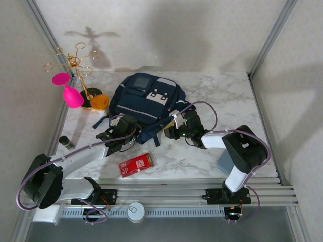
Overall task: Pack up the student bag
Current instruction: Zip the student bag at the center of the table.
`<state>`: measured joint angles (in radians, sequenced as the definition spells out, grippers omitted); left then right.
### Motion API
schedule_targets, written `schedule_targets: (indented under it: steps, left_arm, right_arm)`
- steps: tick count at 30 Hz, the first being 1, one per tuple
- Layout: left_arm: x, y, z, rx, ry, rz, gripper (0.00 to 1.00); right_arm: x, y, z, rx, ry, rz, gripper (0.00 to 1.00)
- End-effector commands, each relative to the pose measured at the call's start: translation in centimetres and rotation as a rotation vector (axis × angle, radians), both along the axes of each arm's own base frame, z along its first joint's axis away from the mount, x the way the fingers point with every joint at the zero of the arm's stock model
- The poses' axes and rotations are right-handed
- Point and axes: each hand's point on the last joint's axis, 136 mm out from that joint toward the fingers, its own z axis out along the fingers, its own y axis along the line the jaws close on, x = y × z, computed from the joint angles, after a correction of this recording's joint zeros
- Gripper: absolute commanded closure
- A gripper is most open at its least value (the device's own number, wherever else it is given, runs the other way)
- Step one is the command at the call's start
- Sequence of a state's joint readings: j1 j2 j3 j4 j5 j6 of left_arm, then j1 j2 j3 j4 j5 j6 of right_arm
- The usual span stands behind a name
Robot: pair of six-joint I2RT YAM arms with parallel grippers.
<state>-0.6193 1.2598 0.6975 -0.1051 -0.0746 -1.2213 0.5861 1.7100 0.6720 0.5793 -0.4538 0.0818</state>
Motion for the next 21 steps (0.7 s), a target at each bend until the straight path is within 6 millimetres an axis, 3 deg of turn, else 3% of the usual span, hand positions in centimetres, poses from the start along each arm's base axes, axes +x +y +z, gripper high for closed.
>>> schedule_targets:
  steps: [1,10,21]
  left_arm:
    - [1.1,-0.7,2.7,-0.017,-0.072,-0.02,1.0]
    - [1.1,-0.9,2.4,-0.011,-0.06,-0.03,1.0]
    - [1.0,-0.6,2.6,0.01,-0.061,-0.033,1.0]
  right_arm:
    - [0.3,1.5,1.2,0.04,-0.08,0.09,0.62]
    - [2.4,2.1,0.5,0.034,-0.117,0.07,0.62]
    - [4.5,-1.0,-0.1,0.023,-0.077,-0.092,0.93]
